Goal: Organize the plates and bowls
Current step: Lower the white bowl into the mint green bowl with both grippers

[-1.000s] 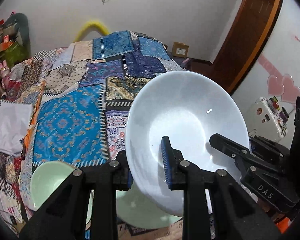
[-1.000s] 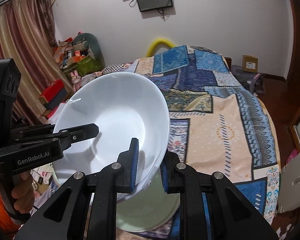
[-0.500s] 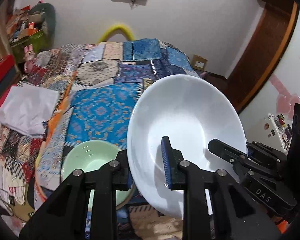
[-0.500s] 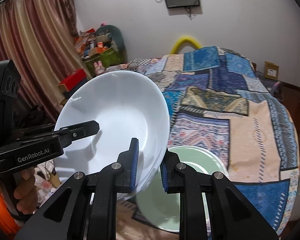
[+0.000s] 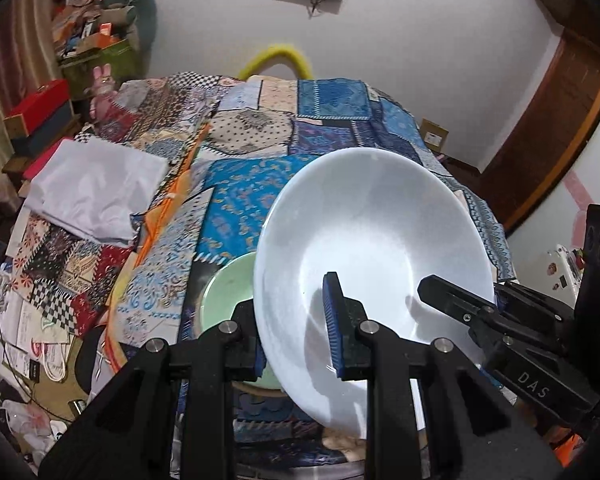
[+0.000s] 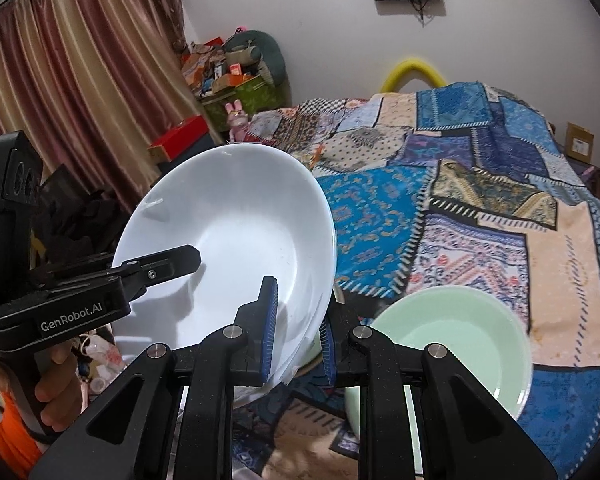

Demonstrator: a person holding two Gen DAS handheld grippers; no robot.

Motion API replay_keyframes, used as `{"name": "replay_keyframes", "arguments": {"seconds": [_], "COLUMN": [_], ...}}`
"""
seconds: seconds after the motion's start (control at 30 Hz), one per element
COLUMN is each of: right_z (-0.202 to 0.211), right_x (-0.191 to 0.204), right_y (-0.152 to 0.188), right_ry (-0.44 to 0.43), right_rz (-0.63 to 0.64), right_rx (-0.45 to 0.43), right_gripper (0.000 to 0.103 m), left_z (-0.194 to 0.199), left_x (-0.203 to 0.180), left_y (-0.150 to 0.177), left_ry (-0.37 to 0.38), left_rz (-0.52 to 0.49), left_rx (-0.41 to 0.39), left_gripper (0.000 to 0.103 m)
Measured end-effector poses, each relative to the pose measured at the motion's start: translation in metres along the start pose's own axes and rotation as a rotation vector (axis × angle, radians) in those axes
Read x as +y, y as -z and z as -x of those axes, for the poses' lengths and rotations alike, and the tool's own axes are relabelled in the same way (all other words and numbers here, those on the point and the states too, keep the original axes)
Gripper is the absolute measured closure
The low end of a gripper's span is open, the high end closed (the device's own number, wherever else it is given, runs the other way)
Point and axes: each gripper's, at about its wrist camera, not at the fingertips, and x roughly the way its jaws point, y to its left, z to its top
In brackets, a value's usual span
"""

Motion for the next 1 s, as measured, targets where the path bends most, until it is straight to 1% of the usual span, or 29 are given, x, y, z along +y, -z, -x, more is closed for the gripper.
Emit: {"name": "replay_keyframes", "arguments": {"seconds": [0.13, 0.6, 0.83, 1.0], "right_z": [-0.014, -0.063, -0.081, -0.088], "right_x": [0.005, 0.002, -0.005, -0.007], "right_y": [0.003, 0.02, 0.025, 0.027], "right_ry": [-0.012, -0.012, -0.005, 0.002], "right_rz": [-0.002, -0.033, -0.044, -0.04], "right_rx": [0.029, 0.145, 0.197, 0.214], "right_gripper": [0.085, 0.085, 0.085, 0.085], "left_z": [-0.005, -0.056, -0.084, -0.097], "left_x": [0.014, 0.047, 0.054, 0.058], "left_y": [0.006, 0.026, 0.034, 0.037], "left_ry": [-0.008, -0.015, -0.006, -0.002], "left_rz": [0.02, 0.049, 0.066, 0.076], "left_rx": [0.01, 0.117, 0.175, 0.201], "left_gripper": [0.079, 0.079, 0.079, 0.079]}}
